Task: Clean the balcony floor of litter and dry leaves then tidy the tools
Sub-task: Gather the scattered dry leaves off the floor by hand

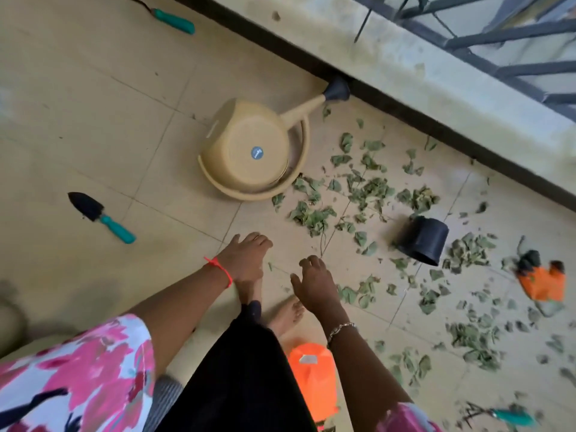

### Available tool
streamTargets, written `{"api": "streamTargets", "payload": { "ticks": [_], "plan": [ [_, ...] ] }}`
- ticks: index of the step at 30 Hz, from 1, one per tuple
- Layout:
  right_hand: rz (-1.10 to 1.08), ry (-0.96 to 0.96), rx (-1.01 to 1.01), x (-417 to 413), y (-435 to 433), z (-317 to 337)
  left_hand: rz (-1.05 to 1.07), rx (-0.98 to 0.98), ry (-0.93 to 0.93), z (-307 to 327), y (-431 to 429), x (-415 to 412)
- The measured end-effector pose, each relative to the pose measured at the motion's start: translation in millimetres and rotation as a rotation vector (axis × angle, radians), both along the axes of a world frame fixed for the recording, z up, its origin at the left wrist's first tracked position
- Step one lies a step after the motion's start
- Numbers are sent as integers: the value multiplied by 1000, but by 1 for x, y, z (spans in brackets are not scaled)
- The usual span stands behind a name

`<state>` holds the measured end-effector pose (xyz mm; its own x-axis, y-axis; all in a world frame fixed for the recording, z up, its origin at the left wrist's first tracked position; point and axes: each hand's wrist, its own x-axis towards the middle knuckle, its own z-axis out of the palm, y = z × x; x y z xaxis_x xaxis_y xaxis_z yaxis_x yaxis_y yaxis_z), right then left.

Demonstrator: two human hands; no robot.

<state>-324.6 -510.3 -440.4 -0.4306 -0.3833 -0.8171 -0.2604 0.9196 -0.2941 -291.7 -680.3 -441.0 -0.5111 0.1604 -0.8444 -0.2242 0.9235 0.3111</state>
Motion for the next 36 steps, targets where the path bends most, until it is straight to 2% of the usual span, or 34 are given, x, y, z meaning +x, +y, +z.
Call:
{"api": "streamTargets", "payload": {
  "ticks": [9,16,19,25,29,31,33,36],
  "plan": [
    [183,61,-55,19,4,-62,-22,4,18,-63,1,16],
    [178,124,-93,26,-6,-159,92,-37,21,-168,-4,8],
    [142,253,-152,19,-21,-203,54,-92,133,-214,-11,2],
    [121,530,-276,-7,-59,-273,48,-200,545,-274,-25,2],
    [132,608,-326,-23,-61,-306,39,-151,695,-299,-27,7],
    [166,781,-387,-28,-54,-317,33,-125,760,-308,-27,8],
    [158,982,-355,-34,-43,-322,26,-46,814,-312,-25,5],
    [11,1123,-334,-50,-35,-325,5,43,866,-320,-21,-5]
  ]
}}
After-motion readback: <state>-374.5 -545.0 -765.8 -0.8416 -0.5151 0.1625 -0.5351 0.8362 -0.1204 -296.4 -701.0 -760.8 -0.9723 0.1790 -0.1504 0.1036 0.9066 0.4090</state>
